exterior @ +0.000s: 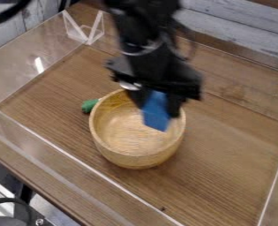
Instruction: Put the blue block in the brown bowl
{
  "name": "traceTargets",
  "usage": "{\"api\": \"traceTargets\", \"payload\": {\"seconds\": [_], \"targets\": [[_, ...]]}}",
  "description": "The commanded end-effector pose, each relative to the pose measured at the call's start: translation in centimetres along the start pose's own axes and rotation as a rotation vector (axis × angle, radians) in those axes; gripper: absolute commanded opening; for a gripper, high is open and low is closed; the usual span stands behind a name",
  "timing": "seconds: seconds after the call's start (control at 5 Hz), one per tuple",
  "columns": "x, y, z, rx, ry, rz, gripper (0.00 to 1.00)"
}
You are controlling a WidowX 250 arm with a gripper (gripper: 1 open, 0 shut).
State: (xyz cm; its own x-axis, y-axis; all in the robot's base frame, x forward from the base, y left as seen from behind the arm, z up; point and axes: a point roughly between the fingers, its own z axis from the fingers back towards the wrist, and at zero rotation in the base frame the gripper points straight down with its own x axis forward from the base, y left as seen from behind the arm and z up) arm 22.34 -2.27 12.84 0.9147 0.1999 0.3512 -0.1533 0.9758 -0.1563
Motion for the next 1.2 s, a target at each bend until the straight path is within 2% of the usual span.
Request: {"api": "traceTargets", "payload": {"seconds": [0.0,0.2,1.0], "targets": [[0.0,2.0,0.3,-0.004,-0.036,0.007,0.00],[-0.5,2.6,-0.5,0.009,-0.030,0.001,0.00],[-1.4,2.9,-3.2,0.075,0.015,-0.020,0.00]]}}
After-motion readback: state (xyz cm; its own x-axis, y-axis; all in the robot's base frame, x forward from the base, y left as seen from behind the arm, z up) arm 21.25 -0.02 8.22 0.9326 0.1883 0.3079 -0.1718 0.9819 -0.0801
